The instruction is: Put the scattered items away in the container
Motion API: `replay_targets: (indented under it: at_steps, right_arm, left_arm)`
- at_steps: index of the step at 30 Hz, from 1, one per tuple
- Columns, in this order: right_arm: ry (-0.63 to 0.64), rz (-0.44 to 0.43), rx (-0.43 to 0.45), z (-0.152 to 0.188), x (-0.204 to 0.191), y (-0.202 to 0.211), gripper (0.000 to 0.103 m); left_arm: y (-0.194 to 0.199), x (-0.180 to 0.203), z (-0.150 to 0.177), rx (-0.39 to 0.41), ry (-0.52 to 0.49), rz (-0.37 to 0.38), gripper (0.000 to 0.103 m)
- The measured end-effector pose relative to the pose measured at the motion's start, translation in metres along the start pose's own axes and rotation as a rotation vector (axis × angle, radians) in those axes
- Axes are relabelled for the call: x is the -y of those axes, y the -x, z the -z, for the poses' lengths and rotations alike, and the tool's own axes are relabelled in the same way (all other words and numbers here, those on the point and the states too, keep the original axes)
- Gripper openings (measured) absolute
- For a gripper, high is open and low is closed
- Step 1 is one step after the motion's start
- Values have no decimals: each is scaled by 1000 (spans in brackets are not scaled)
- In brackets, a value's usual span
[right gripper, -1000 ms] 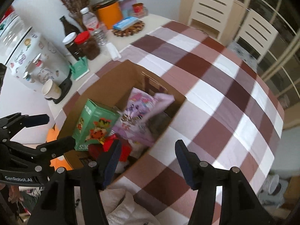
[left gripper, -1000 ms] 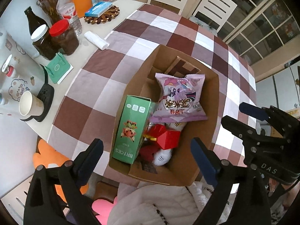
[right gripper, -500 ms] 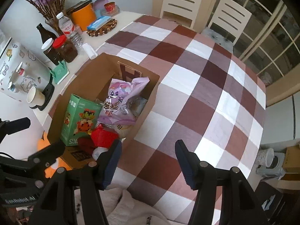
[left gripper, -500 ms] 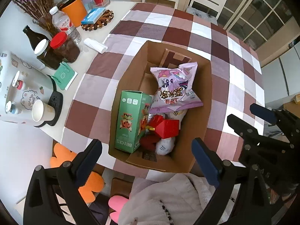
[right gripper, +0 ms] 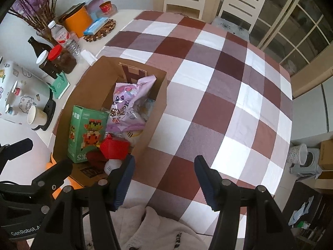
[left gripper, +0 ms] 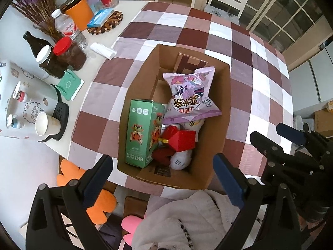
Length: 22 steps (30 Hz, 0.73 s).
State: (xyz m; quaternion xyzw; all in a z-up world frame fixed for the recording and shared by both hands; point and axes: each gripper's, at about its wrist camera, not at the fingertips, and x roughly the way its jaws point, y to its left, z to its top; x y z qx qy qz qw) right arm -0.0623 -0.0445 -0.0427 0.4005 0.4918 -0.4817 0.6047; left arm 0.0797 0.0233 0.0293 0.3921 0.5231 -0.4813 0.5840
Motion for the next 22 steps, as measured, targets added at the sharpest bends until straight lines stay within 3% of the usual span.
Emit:
replay_targets:
  at_steps: [22]
  right_arm:
    - [20,22,-22,-4,-8,-9,61]
  left_arm:
    - [-10,5,-3,-10,-70,-141,99]
